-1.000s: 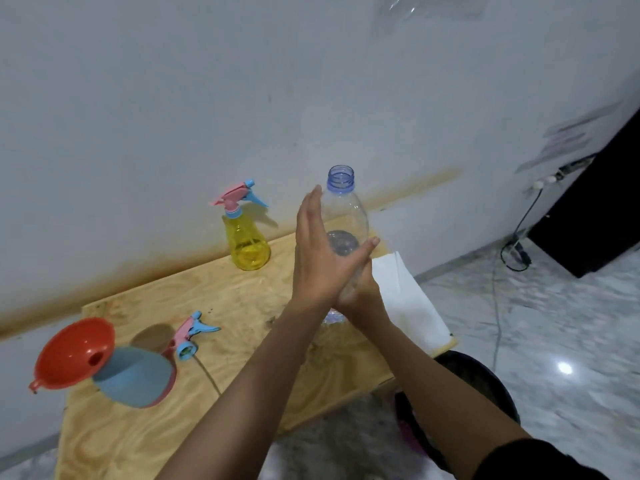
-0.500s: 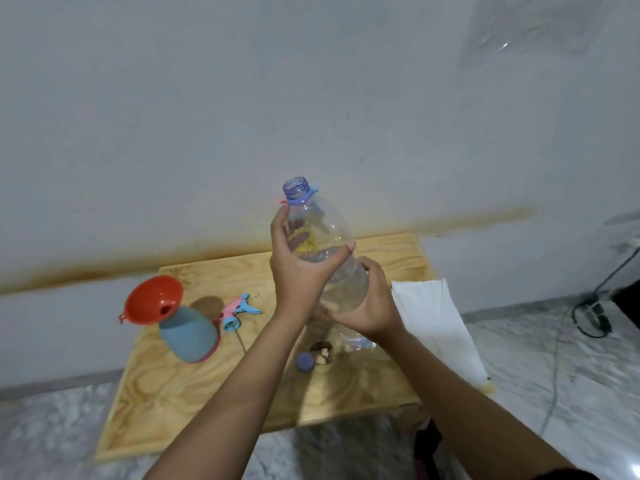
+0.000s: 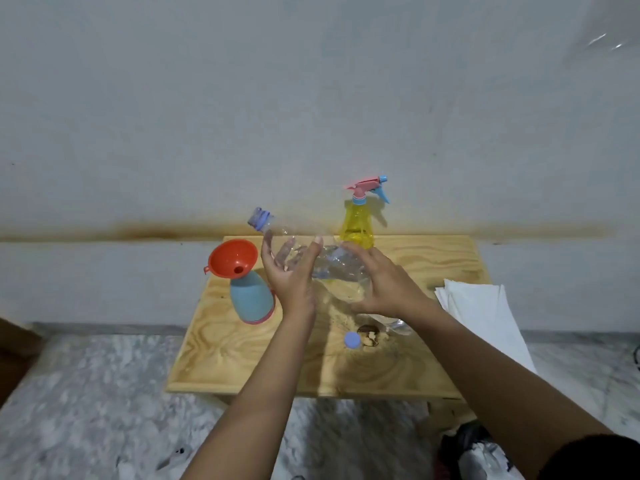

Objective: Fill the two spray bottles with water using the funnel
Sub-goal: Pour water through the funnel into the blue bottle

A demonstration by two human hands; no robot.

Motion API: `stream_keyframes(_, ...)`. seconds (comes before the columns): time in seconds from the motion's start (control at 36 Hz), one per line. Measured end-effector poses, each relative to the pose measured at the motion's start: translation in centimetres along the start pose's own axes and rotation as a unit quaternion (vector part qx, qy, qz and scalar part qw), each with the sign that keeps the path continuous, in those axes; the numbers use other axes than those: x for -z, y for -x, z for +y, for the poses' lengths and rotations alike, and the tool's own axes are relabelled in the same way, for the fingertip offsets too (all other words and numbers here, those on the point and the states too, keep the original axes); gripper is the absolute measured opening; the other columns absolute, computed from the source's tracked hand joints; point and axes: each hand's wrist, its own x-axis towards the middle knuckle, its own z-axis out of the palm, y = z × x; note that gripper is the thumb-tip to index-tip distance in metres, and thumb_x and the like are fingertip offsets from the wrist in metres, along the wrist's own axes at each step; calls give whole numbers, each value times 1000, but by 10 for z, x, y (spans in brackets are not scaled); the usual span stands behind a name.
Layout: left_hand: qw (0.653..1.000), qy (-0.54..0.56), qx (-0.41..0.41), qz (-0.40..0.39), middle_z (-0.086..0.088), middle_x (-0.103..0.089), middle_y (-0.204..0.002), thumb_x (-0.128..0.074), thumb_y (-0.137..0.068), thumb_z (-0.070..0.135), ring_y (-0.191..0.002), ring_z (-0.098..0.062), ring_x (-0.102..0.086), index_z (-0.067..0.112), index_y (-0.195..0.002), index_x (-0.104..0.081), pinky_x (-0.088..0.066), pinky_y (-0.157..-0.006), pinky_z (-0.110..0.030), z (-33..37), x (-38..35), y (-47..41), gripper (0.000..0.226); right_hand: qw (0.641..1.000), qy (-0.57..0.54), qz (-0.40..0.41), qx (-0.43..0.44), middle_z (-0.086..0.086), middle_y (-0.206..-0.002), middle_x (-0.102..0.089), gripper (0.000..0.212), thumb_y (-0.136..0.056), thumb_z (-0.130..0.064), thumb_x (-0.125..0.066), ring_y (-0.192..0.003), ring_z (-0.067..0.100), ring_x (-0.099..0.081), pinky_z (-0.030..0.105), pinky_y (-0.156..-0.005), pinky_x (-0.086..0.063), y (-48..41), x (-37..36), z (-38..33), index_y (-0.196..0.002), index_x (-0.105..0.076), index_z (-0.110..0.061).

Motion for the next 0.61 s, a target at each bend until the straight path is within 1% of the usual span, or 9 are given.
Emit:
stream_keyframes(0.06,1000,8,9,24,-5,-55,-127,-83,-70,11,-110,-11,-61,27,-132,-45,-55,-85,-27,-8,5,0,74,999,36,-25,-7,0,-124,-43,104,-62,-52,-75,-113,23,-49,41,-89,-43,0,2,-1,-141,-8,-52)
stream_keyframes(0.11,998,29,27,43,-3,-52,-131,-84,-69,13,-118,-17,-56,29,-127,-48,-55,-79,-22,-15,7,1,69,996,72,-52,-13,1,-123,-42,104,-62,-48,-75,-115,24,-46,42,-88,-40,0,6,-3,-144,-9,-47)
stream_keyframes(0.19,995,48,65,63,-4,-54,-130,-88,-52,34,-117,-21,-58,43,-114,-52,-52,-95,-43,-22,10,2,72,990,115,-84,-22,1,-124,-40,105,-64,-44,-76,-116,25,-44,41,-87,-35,0,13,-7,-144,-8,-46)
stream_keyframes(0.31,990,68,97,77,-5,-57,-132,-89,-43,43,-116,-21,-60,42,-116,-51,-47,-99,-49,-28,9,2,82,982,153,-104,-39,2,-122,-40,106,-65,-42,-77,-115,25,-43,44,-90,-34,0,21,-13,-144,-7,-46)
stream_keyframes(0.39,987,86,111,78,-11,-59,-129,-89,-49,37,-110,-25,-64,41,-114,-51,-48,-97,-51,-28,8,-1,75,978,173,-107,-43,3,-124,-39,105,-66,-43,-77,-117,26,-42,45,-91,-34,-1,25,-17,-145,-8,-44)
stream_keyframes(0.44,986,97,113,73,-13,-60,-126,-85,-63,25,-100,-23,-68,34,-119,-51,-50,-96,-50,-26,6,-2,67,977,182,-105,-41,3,-124,-40,104,-66,-45,-76,-117,26,-42,45,-91,-34,-1,28,-19,-145,-8,-43)
stream_keyframes(0.5,986,98,112,80,-7,-64,-117,-78,-76,15,-84,-17,-69,28,-125,-48,-52,-89,-45,-24,4,-2,58,976,189,-100,-36,4,-122,-40,103,-66,-45,-76,-116,26,-42,46,-92,-34,-3,30,-22,-144,-9,-43)
stream_keyframes(0.53,985,103,115,83,-3,-66,-110,-75,-79,13,-81,-15,-69,26,-125,-48,-53,-86,-43,-23,3,-2,55,975,194,-98,-35,4,-122,-41,103,-66,-45,-76,-116,26,-42,47,-92,-34,-3,32,-23,-144,-10,-43)
stream_keyframes(0.61,982,119,123,81,3,-68,-101,-74,-80,11,-83,-18,-69,28,-121,-51,-53,-84,-44,-20,2,-2,51,973,211,-92,-32,3,-123,-41,102,-66,-45,-75,-115,26,-42,44,-91,-33,-5,34,-26,-144,-10,-43)
